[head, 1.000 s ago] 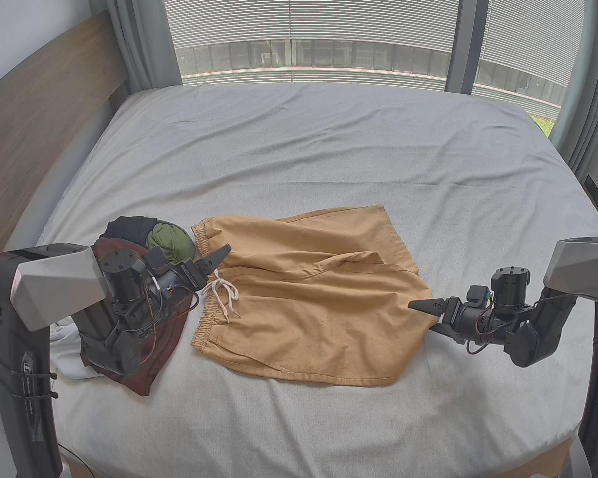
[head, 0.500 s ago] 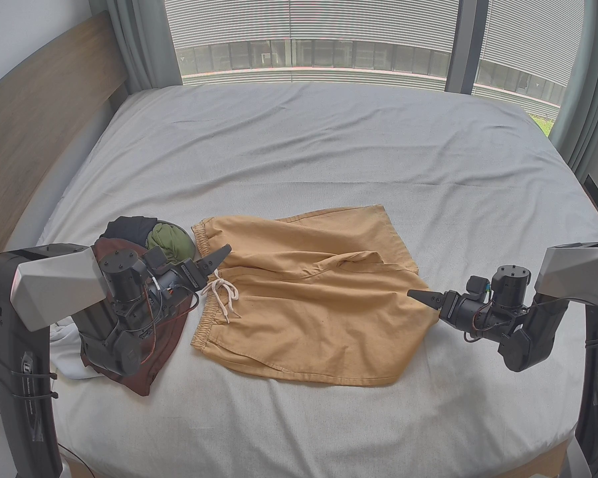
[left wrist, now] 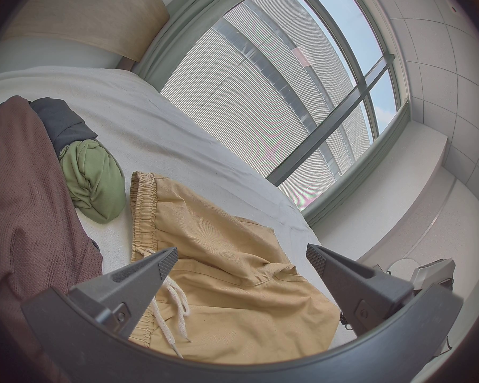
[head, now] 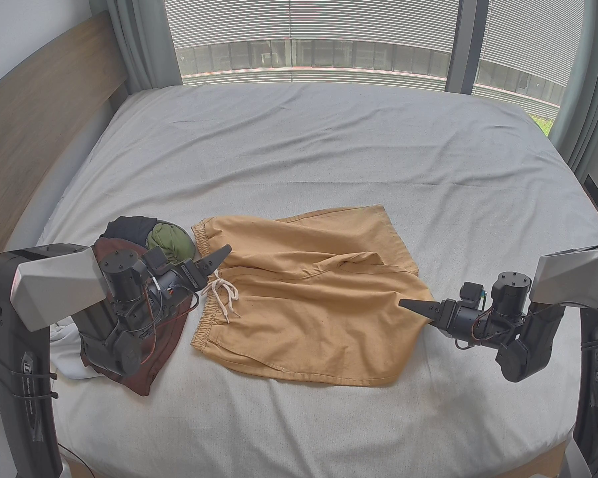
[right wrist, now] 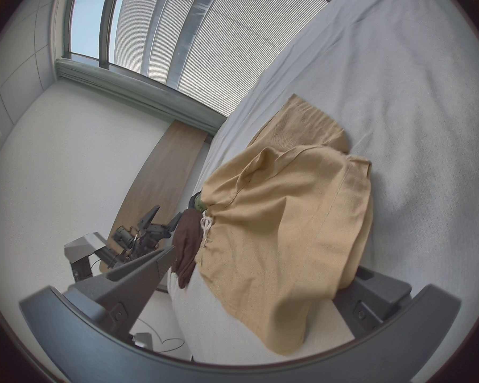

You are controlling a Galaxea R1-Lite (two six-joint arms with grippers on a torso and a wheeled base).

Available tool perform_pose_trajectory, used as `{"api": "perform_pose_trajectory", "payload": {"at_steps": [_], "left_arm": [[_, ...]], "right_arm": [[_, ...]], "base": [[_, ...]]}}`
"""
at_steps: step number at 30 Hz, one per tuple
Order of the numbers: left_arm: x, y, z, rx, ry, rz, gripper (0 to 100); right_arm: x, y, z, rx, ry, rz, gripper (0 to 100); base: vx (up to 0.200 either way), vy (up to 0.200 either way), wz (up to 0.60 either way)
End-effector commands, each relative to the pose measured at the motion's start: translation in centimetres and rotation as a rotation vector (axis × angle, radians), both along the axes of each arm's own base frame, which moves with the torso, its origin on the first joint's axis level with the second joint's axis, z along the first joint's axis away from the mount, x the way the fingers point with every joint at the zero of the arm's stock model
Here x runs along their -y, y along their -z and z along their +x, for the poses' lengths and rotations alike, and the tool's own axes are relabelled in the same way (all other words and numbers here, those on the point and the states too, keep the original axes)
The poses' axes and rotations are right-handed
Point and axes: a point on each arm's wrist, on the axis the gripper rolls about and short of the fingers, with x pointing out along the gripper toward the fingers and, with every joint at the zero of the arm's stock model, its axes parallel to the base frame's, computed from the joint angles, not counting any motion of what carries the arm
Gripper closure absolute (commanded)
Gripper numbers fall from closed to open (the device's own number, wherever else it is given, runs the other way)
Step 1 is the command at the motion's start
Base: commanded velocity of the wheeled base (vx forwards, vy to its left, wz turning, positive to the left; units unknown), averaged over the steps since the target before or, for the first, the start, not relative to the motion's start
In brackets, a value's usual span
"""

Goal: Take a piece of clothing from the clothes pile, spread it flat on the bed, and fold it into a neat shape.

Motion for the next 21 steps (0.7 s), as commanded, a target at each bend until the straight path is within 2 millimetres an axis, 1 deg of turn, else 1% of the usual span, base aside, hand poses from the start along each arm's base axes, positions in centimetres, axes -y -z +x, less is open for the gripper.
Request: {"api": "perform_pose_trajectory", "payload": {"at_steps": [1, 3, 9, 15, 17, 21], "left_arm": [[0.0, 0.2, 0.0, -0.004, 0.000, 0.001, 0], [0.1, 0.2, 0.0, -0.005, 0.001, 0.001, 0], [0.2, 0.3, 0.0, -0.007, 0.004, 0.000, 0], [0.2, 0.4, 0.0, -0.010, 0.004, 0.001, 0], [0.2, 0.4, 0.0, -0.010, 0.004, 0.001, 0], [0.2, 0.4, 0.0, -0.010, 0.004, 0.001, 0]], "right_arm": [[0.5, 0.5, -1.1, -0.037, -0.061, 0.022, 0], [0.5, 0.5, -1.4, -0.047, -0.084, 0.030, 0], [0.7, 0.7, -1.6, -0.061, -0.079, 0.028, 0], [0.4, 0.7, -2.4, -0.085, -0.093, 0.026, 0], [0.3, 0.5, -2.7, -0.087, -0.098, 0.024, 0], [-0.1, -0.7, -3.3, -0.070, -0.113, 0.026, 0]], "base": [[0.000, 0.000, 0.00], [0.000, 0.000, 0.00], [0.000, 0.000, 0.00], [0.000, 0.000, 0.00], [0.000, 0.000, 0.00], [0.000, 0.000, 0.00]]}}
